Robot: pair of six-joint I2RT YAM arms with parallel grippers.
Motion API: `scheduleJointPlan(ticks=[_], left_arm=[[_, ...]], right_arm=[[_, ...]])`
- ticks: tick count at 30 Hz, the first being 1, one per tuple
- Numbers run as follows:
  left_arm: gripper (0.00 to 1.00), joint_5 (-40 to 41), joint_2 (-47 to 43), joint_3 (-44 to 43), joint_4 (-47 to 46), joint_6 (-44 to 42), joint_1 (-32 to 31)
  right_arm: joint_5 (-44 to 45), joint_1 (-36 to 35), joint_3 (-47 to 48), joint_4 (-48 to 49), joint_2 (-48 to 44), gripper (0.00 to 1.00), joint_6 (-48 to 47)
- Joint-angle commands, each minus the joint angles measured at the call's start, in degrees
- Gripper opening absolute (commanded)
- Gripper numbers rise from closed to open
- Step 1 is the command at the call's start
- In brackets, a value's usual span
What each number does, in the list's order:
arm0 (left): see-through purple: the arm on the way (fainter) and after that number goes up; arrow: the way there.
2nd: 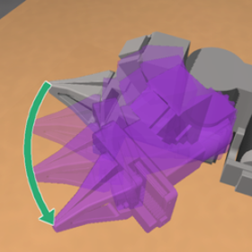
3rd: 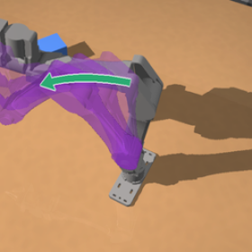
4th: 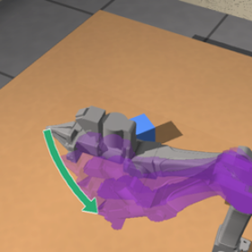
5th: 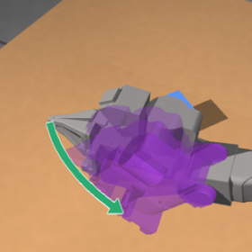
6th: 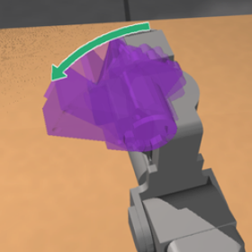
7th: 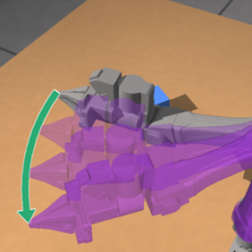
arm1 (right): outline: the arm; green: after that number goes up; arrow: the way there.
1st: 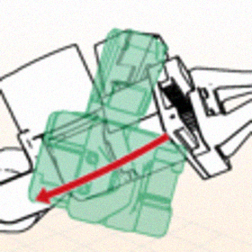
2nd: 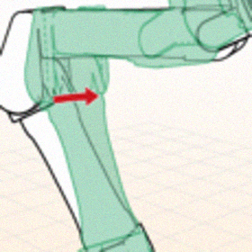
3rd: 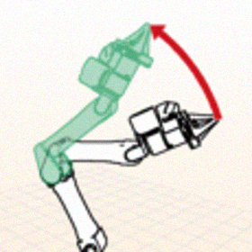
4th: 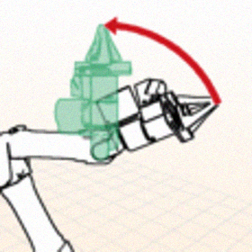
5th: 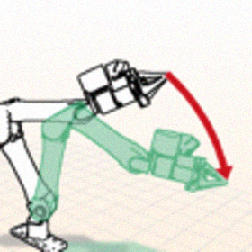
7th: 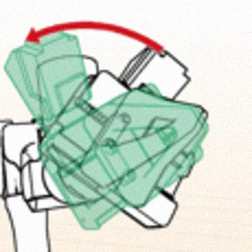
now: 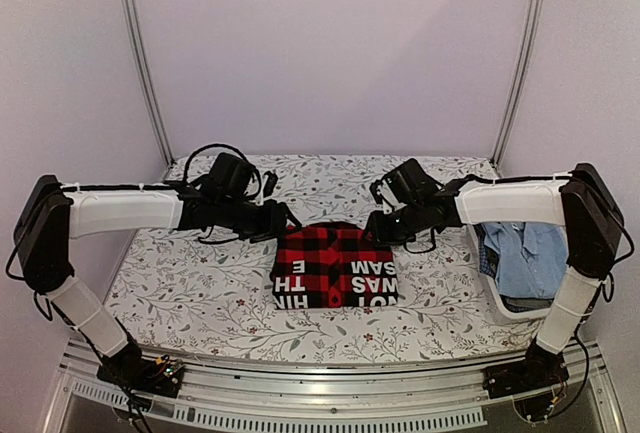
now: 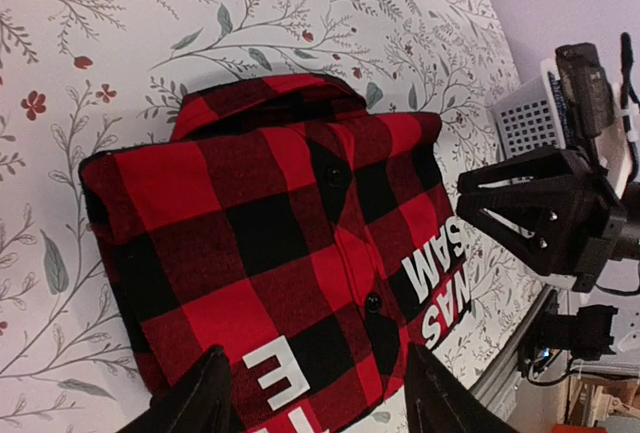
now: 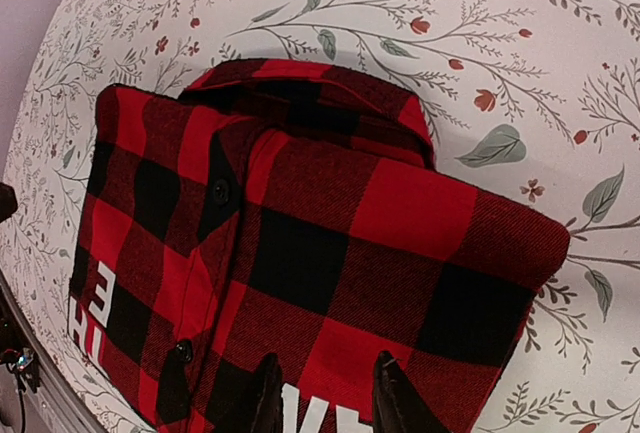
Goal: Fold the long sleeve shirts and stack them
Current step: Smooth out the square-folded shirt at the center of the board.
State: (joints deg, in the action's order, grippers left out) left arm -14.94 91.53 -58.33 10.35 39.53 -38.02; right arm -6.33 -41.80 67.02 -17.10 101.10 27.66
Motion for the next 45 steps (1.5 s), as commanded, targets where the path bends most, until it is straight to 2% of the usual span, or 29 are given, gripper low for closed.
scheduleJointPlan(ticks=[1, 12, 21, 45], left_arm=[[0.58, 0.94, 0.65, 0.52, 0.37, 1.35, -1.9], [0.58, 0.63, 1.5, 1.07, 0.02, 2.15, -3.55], [0.57, 0.17, 1.81, 1.88, -0.19, 2.39, -4.07], [0.57, 0.16, 0.58, 1.85, 0.55, 2.36, -4.57]], right_arm=[[-0.19, 0.34, 3.64, 1.2, 4.34, 0.29, 0.52], [-1.83, 4.62, 10.7, 1.45, 15.49, 0.3, -0.32], [-2.61, 6.6, 15.2, 0.45, 20.67, 0.35, 0.27], [-2.65, 7.35, 20.13, -4.0, 25.2, 0.47, -0.49]])
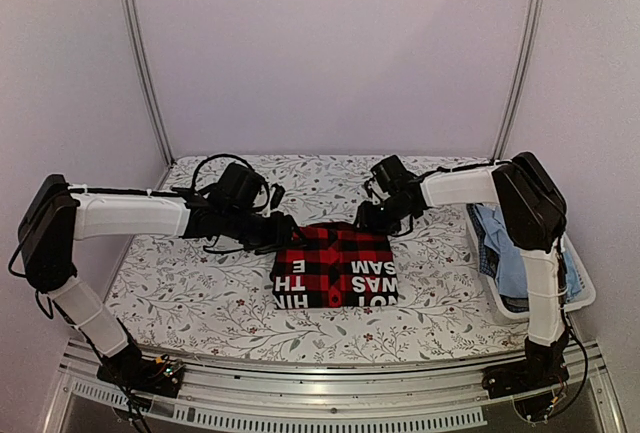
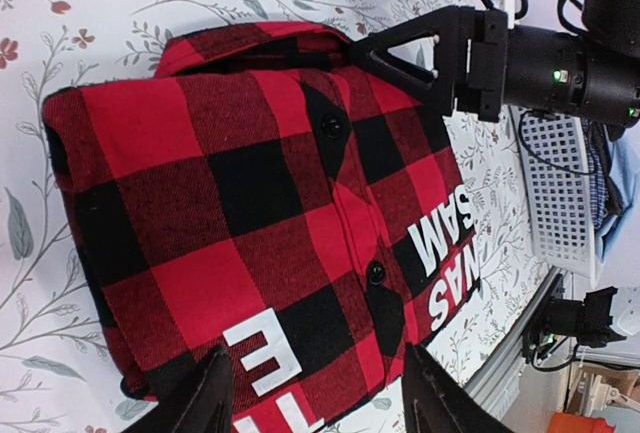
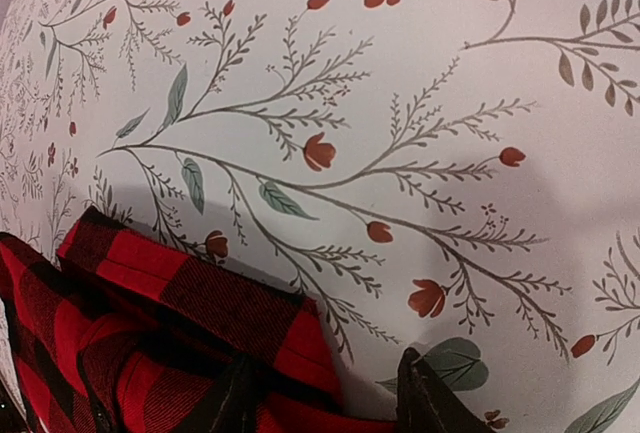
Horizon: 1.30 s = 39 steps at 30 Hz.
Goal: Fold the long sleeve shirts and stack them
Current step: Smooth out the square-folded shirt at the center of the board.
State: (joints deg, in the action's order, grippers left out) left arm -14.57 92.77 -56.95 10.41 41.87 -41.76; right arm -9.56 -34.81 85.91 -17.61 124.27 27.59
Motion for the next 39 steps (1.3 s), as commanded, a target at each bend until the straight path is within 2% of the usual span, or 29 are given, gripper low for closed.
scheduleJointPlan(ticks=[1, 10, 17, 22, 29, 33, 39], left_arm=[[0.57, -0.27, -0.63, 0.52, 0.53, -0.02, -0.83], [0.57, -1.36, -2.07, 2.25, 0.33, 1.26, -0.79], [0.47, -1.68, -4.56, 6.22, 1.07, 2.79, -0.78], [0.46, -0.23, -7.89, 10.69, 2.06, 3.94, -0.56], [0.42, 0.94, -10.39, 14.74, 2.59, 5.56, -0.15], [0.42, 0.78, -10.96, 15.16, 2.4, 5.79, 0.23], [0.4, -1.06, -10.05, 14.59, 1.02, 4.69, 0.14]], right_arm=[[0.52, 0.35, 1.46, -3.7, 2.08, 0.48, -0.54], [1.17, 0.35, 2.92, -5.24, 0.84, 0.5, -1.82], [4.66, -0.75, 5.18, -8.09, -3.06, 0.51, -3.19], [8.38, -3.49, 5.63, -10.34, -7.09, 0.51, -4.18], [7.52, -8.91, 6.2, -10.78, -7.89, 0.44, -4.66], [6.56, -11.3, 7.49, -10.82, -5.7, 0.38, -4.4], [6.78, -11.76, 10.91, -10.93, -0.77, 0.36, -4.29]])
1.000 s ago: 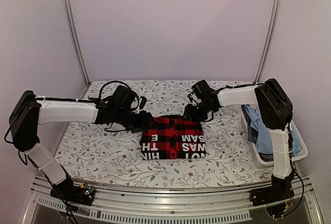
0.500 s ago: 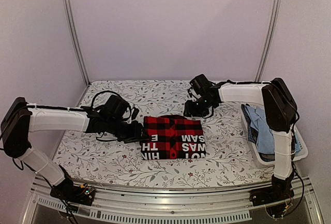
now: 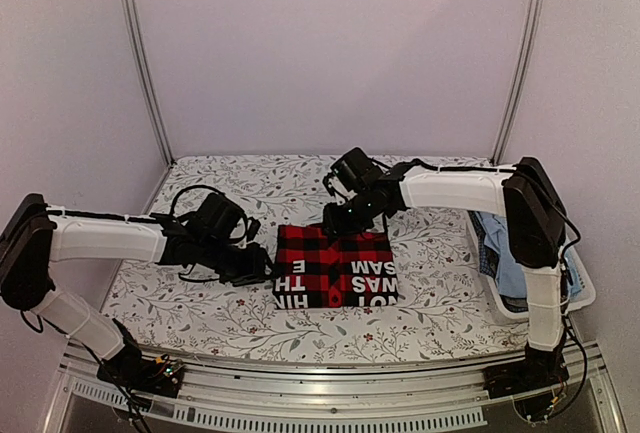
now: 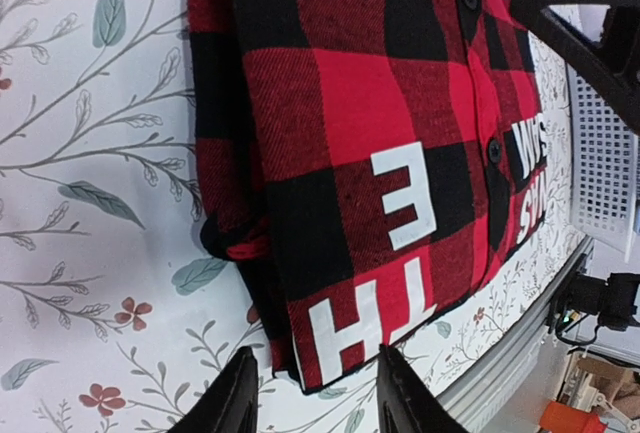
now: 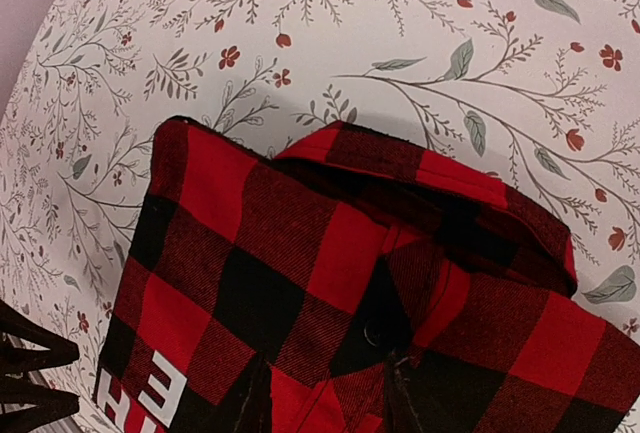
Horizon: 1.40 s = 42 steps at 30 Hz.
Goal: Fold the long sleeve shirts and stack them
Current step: Smooth out the square-folded shirt at the center of the board.
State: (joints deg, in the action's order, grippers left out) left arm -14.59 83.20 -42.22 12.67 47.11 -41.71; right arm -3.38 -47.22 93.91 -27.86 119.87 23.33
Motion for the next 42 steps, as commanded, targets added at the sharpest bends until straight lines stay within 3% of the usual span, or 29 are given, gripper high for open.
scheduleJointPlan(ticks=[1, 8, 11, 17, 23, 33, 42], left_arm=[[0.4, -1.24, -0.35, -0.15, -1.58, -0.7, -0.03], [0.39, 5.41, 0.52, 0.32, -1.33, -0.48, -0.09], [0.34, 9.21, -0.03, 1.92, -1.05, 2.25, 1.78], [0.32, 5.1, 2.69, 3.61, -6.99, 3.26, 4.25], [0.32, 2.5, 7.41, 3.22, -12.12, 4.38, 4.76], [0.29, -0.19, 11.98, 1.19, -16.72, 4.61, 4.57], [0.08, -3.03, 11.85, 2.0, -19.32, 5.89, 2.65]], right_arm=[[0.75, 0.64, 3.82, -1.01, 4.73, 0.37, -0.1], [0.59, 0.99, 7.55, -2.13, 10.31, 0.36, 0.26], [0.48, 1.16, 7.61, -2.12, 10.25, 0.36, 0.48], [-0.03, 0.7, 7.58, -1.75, 7.61, 0.37, 0.56], [-0.16, -1.19, 8.05, 0.17, 4.98, 0.45, -0.51], [1.76, -5.76, 16.38, -2.22, 10.5, 0.51, -1.75], [5.15, -7.9, 29.67, -7.6, 20.32, 0.51, -1.02]])
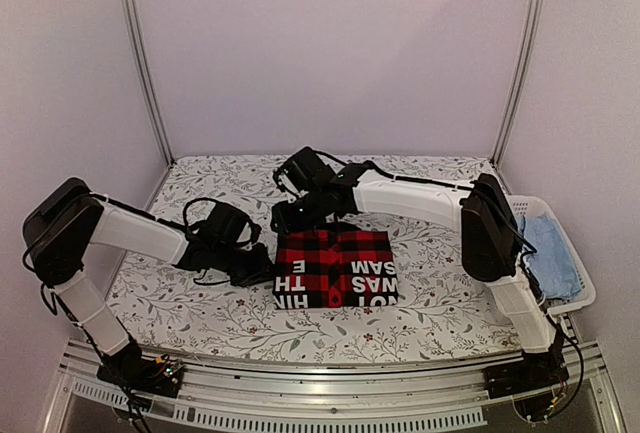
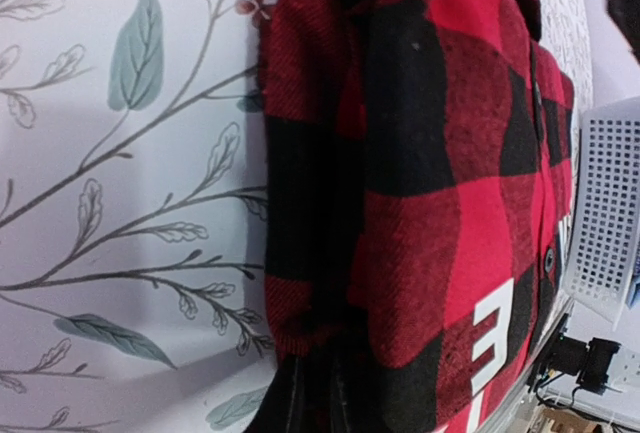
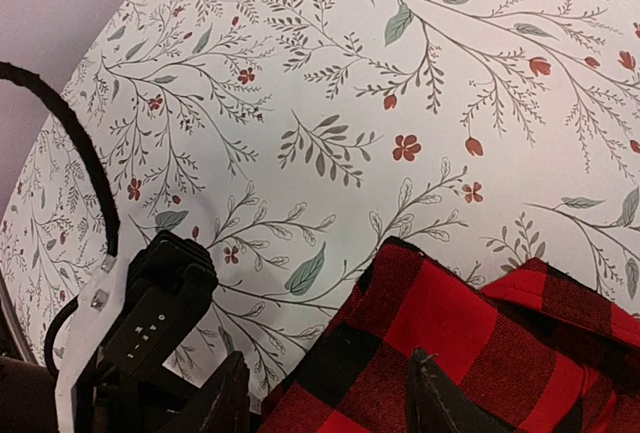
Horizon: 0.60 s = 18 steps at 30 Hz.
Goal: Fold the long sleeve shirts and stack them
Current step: Smooth out the square-folded shirt at the center of the board.
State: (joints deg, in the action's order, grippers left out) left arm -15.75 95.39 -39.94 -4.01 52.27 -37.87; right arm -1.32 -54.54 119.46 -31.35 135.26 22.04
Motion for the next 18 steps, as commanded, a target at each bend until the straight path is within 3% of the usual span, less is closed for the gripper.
scheduleJointPlan(ticks=[1, 10, 18], left_arm=[[0.07, -1.76, -0.85, -0.09, -2.67, 0.99, -1.47], [0.01, -2.17, -4.3, 1.88, -3.46, 2.89, -2.36], [0.0, -2.91, -4.38, 2.4, -3.87, 2.86, -2.85]], right_arm=[[3.39, -0.75, 4.83, -4.46, 5.45, 0.51, 0.4], [6.31, -1.41, 5.44, -5.19, 6.96, 0.44, 2.38], [7.43, -3.35, 7.41, -5.36, 7.92, 0.45, 2.18]])
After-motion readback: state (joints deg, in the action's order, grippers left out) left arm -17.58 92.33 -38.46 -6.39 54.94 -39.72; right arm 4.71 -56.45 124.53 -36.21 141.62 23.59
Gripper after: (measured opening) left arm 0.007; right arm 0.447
